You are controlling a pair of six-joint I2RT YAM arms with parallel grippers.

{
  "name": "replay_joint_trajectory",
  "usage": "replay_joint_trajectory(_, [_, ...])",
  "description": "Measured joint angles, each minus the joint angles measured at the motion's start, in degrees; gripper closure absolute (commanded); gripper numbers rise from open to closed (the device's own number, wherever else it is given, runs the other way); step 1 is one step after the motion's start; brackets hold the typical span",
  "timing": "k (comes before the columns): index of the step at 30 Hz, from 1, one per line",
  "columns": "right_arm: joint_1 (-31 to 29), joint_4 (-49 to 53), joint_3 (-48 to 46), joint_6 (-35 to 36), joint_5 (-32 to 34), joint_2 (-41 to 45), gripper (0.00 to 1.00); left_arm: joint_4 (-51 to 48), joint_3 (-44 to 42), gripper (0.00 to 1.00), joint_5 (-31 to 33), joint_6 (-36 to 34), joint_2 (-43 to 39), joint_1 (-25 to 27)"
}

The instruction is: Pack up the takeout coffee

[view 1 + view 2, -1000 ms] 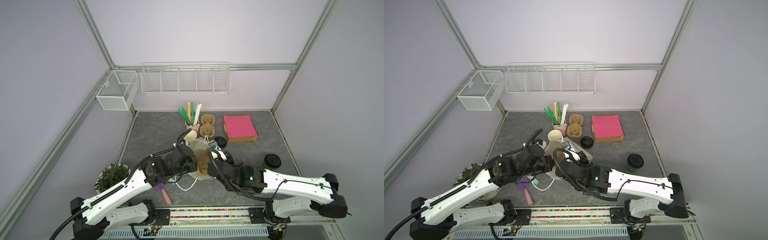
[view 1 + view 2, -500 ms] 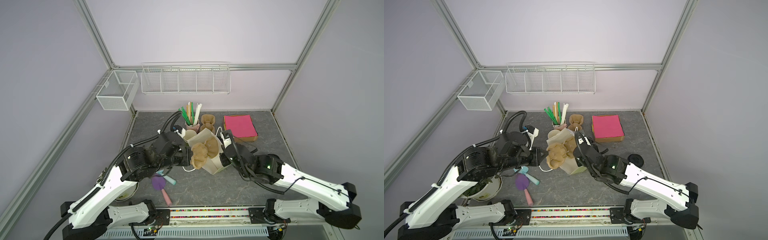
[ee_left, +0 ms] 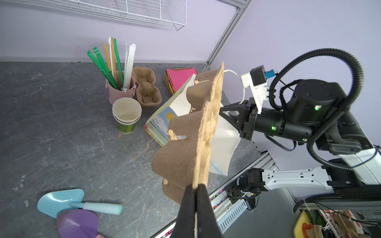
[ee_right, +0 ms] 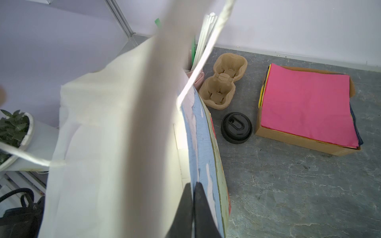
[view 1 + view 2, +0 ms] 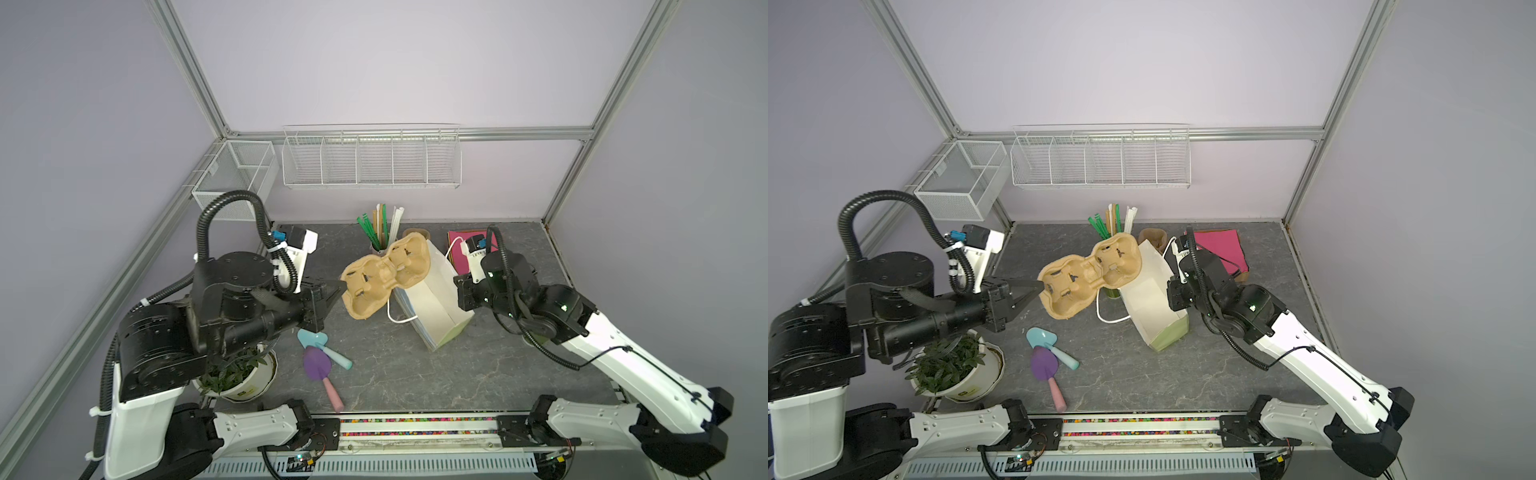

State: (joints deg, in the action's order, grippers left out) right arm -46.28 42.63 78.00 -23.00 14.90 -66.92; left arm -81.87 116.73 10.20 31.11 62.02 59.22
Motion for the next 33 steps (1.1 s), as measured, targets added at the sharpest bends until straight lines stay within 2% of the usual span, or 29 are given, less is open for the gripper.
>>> replay_joint_trajectory(6, [6.54, 0.37, 2.75, -1.99, -8.46, -4.00, 0.93, -1.84, -1.79, 1.00, -3.98, -3.82, -2.25, 0.00])
replay_joint_trajectory(12, [8.26, 1.36, 3.45, -4.31, -14.82, -9.14, 0.94, -2.45, -4.85, 1.00, -10.54, -7.02, -2.93, 0.00])
replay_joint_trajectory(21, [8.98, -0.04, 1.46, -8.79, -18.43, -9.92, 0.93, -0.90, -9.09, 1.00, -19.28, -9.31, -6.05, 0.00])
replay_joint_trajectory(25, [9.07, -0.15, 1.27, -9.40, -18.86, -10.25, 0.88, -0.09, -10.75, 1.00, -22.82, -10.25, -5.66, 0.00])
replay_joint_trajectory(28, [9.07, -0.15, 1.27, -9.51, -18.82, -10.27, 0.78, 0.63, -11.17, 1.00, -24.48, -10.75, -5.31, 0.00])
replay_joint_trajectory(32, [9.07, -0.15, 1.29, -8.87, -18.82, -10.25, 0.44, 1.53, -11.69, 1.00, -26.29, -11.02, -5.07, 0.00])
replay_joint_trajectory(33, [9.07, -0.15, 1.29, -8.81, -18.80, -10.19, 0.38, 1.64, -11.76, 1.00, -26.71, -11.17, -4.87, 0.00])
